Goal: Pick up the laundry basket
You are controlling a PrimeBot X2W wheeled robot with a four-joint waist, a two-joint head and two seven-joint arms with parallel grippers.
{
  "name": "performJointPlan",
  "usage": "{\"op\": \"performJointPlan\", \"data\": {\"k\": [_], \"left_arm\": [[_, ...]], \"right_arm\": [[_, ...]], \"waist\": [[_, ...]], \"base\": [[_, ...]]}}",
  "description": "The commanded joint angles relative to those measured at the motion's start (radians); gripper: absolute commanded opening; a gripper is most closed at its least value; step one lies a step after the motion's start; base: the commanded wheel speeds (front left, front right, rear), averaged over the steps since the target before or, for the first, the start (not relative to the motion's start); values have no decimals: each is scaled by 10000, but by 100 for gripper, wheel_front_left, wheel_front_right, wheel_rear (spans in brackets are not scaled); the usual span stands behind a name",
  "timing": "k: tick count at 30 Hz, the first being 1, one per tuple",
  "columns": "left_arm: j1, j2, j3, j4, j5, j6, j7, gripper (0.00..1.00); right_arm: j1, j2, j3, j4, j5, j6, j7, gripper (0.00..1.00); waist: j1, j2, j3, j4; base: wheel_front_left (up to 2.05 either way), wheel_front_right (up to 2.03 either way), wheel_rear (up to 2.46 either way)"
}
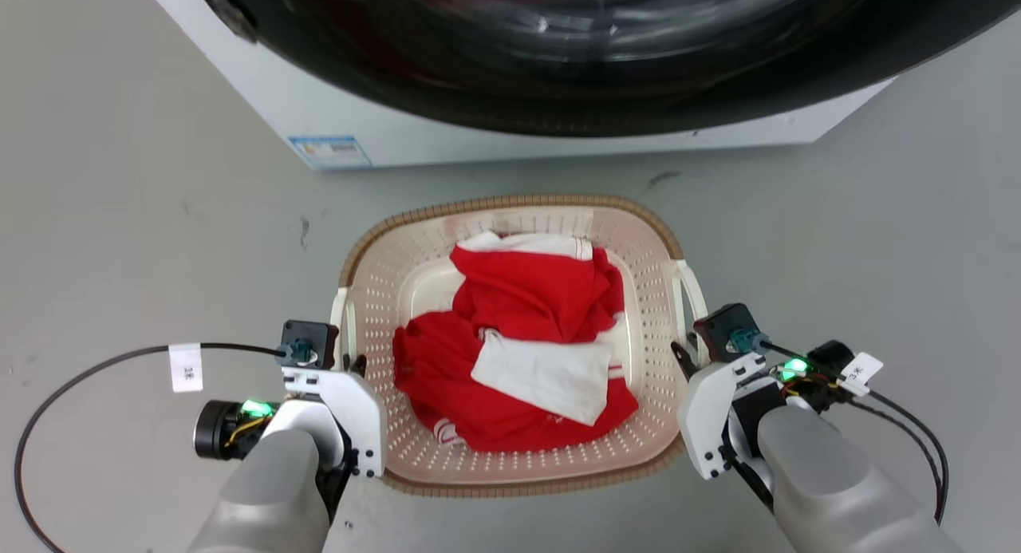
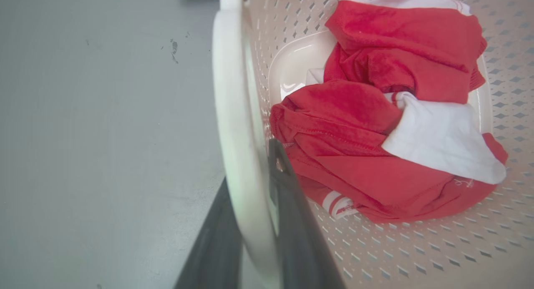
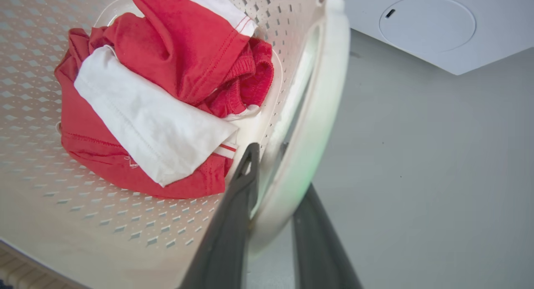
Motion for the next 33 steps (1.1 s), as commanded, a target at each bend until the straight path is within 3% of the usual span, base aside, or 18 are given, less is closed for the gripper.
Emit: {"op": "performJointPlan", "data": {"k": [1,23,33], "left_arm": [[215,-77,-201,-11,-82,-30,120,0],[1393,72,-2080,-247,-2104,-34,1883,0],[1843,248,-3069,-528,-3115,-34,2793,0]], "right_arm": [[143,125,275,-45,200,118,30,0],[1200,142,2350,130,2418,121,2106,0],[1416,-209,3280,-110,3412,120,2948,0]], "waist": [[1,0,-788,-217],[1,0,-3622,-192],[1,0,-4467,-204]], "base": [[0,0,0],[0,0,0],[0,0,0]]}}
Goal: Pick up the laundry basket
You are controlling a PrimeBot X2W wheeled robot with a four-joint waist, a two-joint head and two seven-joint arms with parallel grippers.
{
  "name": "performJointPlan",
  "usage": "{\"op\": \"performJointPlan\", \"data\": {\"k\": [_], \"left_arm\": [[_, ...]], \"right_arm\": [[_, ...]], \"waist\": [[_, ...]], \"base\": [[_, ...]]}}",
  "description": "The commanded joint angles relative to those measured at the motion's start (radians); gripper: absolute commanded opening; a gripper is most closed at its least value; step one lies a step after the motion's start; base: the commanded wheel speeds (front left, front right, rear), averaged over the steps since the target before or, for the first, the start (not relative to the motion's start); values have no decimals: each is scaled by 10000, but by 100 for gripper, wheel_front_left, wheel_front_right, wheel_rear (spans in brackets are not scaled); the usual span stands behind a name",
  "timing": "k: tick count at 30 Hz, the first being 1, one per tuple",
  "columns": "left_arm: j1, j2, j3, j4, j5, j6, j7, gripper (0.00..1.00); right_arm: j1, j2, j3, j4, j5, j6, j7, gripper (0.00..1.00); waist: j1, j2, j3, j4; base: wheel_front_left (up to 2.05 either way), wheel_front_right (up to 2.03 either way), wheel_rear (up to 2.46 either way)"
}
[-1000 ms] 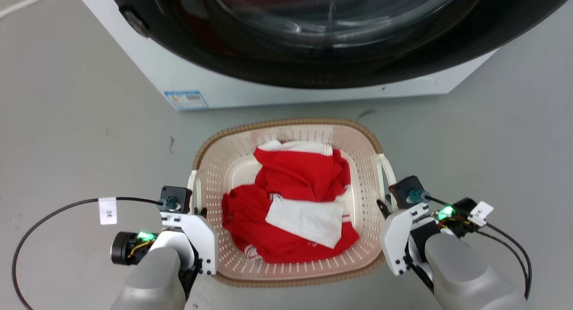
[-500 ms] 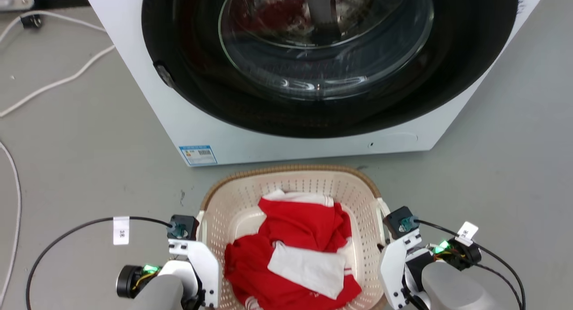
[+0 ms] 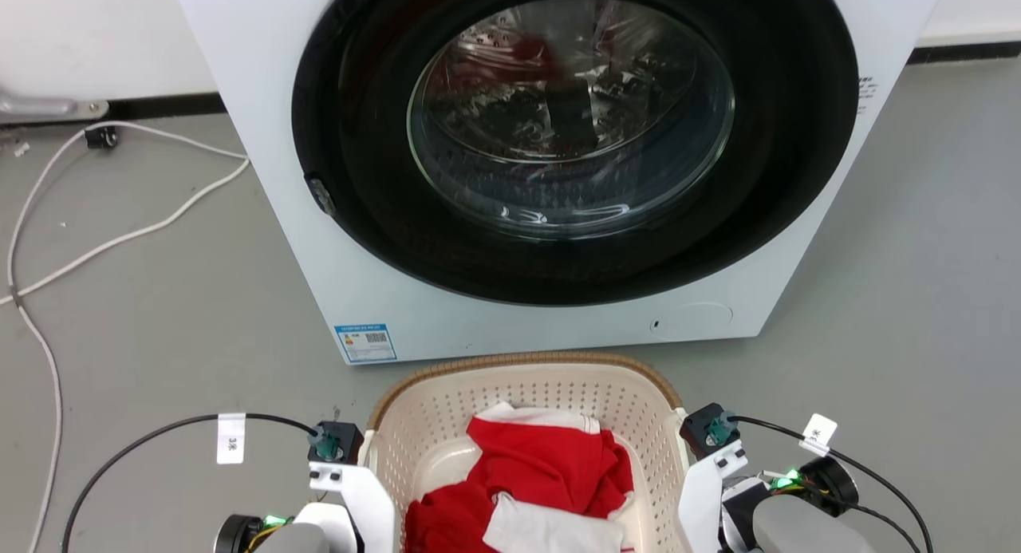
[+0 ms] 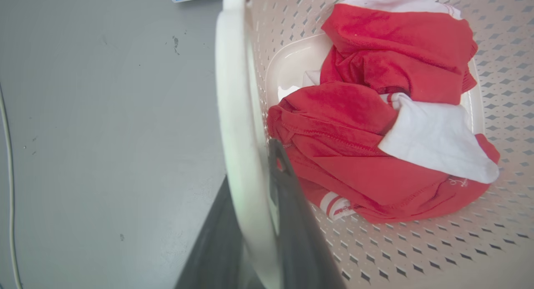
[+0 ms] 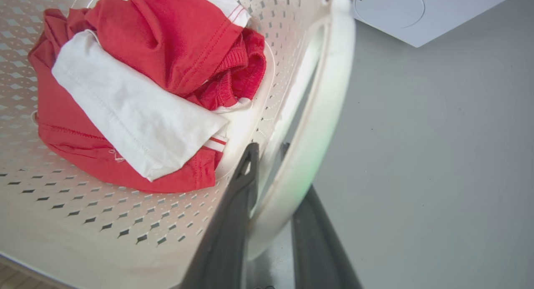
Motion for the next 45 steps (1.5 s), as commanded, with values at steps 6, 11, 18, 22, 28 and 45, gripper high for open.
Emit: {"op": "performJointPlan", "data": {"k": [6,11,18,22,28,45], "left_arm": [[268,139,-578,-166,-519,-36,353,0],[229,184,-902,-200,-918,-35,600,0],[236,212,-1361,-211,-1397,-36,914,0],[232,240,-1602,-235,-1626,-37,1016,0],[145,281,-1938,-238,-1904,-35,1052,0],[-61,352,-2697,-135,-2633,-37,930,0]], "right_arm": [[125,-113,541,-172,544,117,384,0],[139,-190,883,-197,972,117,692,0],[172,-219,1300,-221,1533,118,1044,0],[151,-233,1525,-231,1781,118,1160,0],[7,-257,1842,-191,2100,118,1186,0],[-121,-289,2663,-143,2883,118,1172,0]], "waist": [[1,-1,-442,-43],[1,-1,-613,-37],[1,-1,-775,-52],[1,-1,-823,-58],[1,-1,-812,-58],[1,-1,-749,-45]], "base": [[0,0,0],[0,0,0],[0,0,0],[0,0,0],[0,0,0],[0,0,0]]}}
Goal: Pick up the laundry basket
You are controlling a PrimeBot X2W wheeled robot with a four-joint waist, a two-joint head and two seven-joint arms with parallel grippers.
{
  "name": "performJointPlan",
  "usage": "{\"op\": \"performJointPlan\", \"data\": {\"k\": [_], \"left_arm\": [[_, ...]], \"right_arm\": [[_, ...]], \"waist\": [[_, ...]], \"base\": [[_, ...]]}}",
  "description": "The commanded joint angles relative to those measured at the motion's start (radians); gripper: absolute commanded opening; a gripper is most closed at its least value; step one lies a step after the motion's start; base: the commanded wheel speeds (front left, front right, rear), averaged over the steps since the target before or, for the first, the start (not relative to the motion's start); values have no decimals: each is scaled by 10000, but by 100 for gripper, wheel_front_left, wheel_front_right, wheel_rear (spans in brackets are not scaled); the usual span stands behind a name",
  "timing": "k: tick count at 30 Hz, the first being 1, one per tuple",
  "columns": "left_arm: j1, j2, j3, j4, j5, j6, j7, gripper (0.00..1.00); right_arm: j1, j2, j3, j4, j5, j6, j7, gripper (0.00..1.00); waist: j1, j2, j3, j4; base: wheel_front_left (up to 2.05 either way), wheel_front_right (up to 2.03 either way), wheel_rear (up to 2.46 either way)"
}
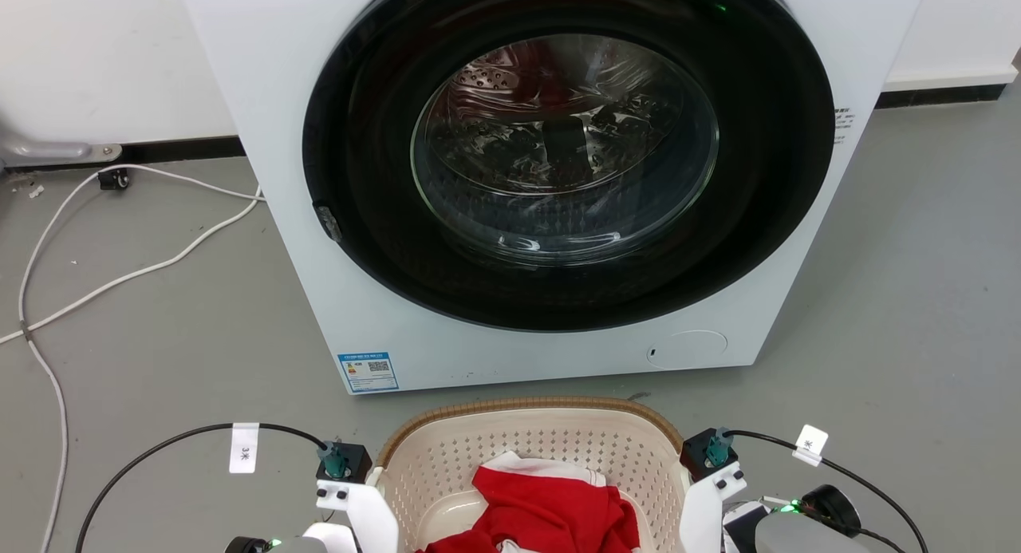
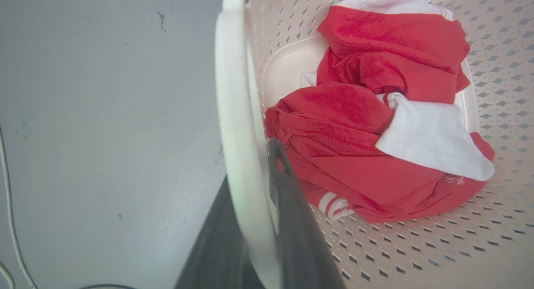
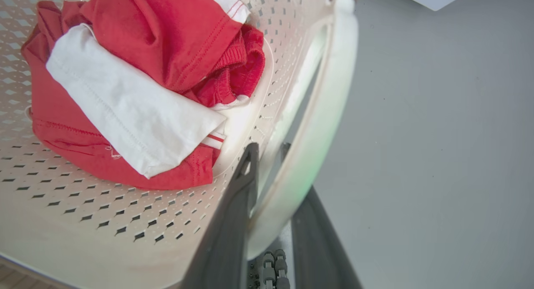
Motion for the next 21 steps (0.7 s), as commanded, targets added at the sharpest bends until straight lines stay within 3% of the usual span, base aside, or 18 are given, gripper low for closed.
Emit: {"op": "performJointPlan", "data": {"k": [1,21], "left_arm": [[-194,22,-105,-41,-64,-37,-129,0],[-270,88,-751,30,-696,-37,-257,0]], "right_arm": [[-130,5,129,-20,71,112,-43,0],[-239,43,636,90,565,113,-111,0]], "waist": [[0,0,12,0],[0,0,50,-11]], "base": [[0,0,0],[0,0,0]]}}
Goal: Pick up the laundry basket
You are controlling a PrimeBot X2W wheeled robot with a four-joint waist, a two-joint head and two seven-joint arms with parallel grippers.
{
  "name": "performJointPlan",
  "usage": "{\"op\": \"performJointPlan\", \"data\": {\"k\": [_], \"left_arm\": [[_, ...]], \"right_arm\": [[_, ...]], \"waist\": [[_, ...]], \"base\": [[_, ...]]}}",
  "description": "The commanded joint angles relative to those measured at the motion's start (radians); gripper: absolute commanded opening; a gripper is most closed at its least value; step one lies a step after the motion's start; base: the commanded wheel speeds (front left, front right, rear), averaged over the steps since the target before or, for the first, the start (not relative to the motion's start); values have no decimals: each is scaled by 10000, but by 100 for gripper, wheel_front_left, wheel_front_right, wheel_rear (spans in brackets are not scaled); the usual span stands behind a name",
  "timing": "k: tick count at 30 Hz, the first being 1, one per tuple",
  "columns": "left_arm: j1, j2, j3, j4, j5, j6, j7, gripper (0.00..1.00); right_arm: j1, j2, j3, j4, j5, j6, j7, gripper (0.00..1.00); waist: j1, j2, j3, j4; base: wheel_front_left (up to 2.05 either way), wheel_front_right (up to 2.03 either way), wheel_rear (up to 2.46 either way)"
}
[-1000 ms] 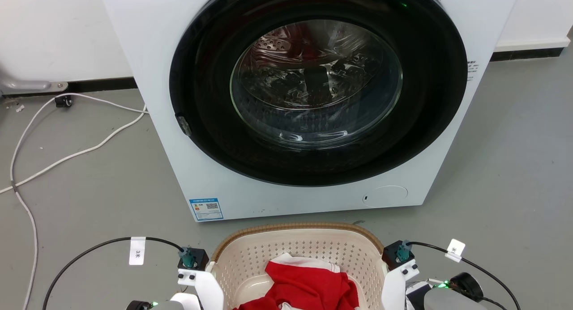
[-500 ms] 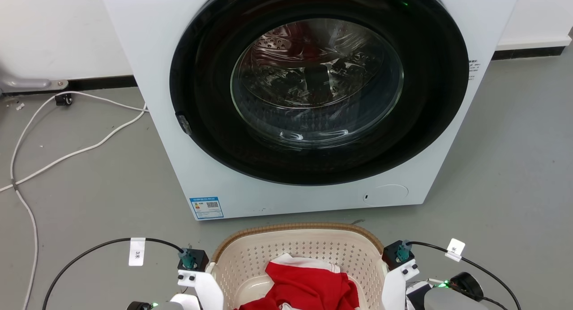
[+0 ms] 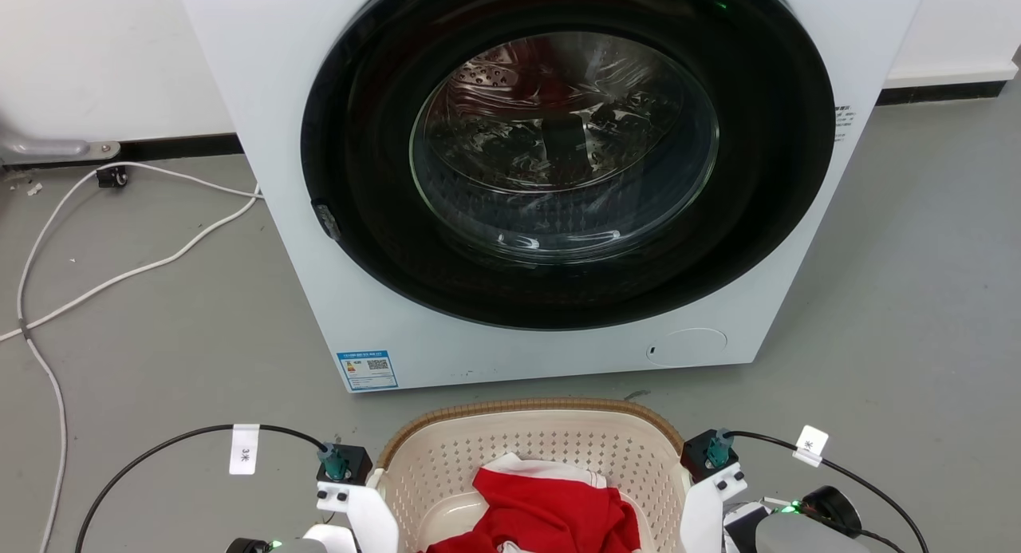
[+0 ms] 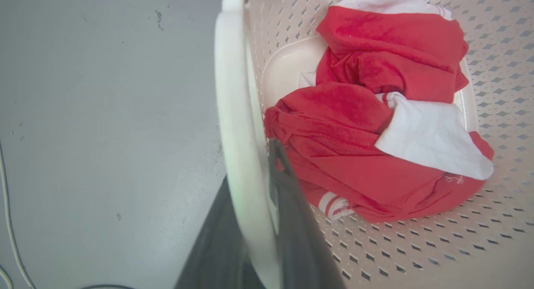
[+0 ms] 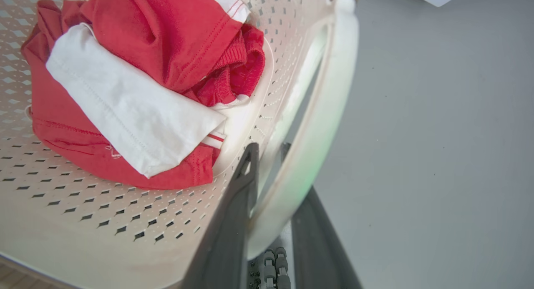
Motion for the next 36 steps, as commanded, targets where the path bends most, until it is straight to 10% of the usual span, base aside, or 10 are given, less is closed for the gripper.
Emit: {"op": "performJointPlan", "data": {"k": [1,36], "left_arm": [[-215,25,-68,-40,-42,-37,-111,0],[-319,50,-982,50,-970,-38,-282,0]], "right_arm": [[-153,44,76,-14,26,113,-24,0],[-56,-36,399,-15,276,113,-4,0]], "waist": [[0,-1,5,-2],[0,-1,80,13]], "base": [[0,0,0],[0,0,0]]}}
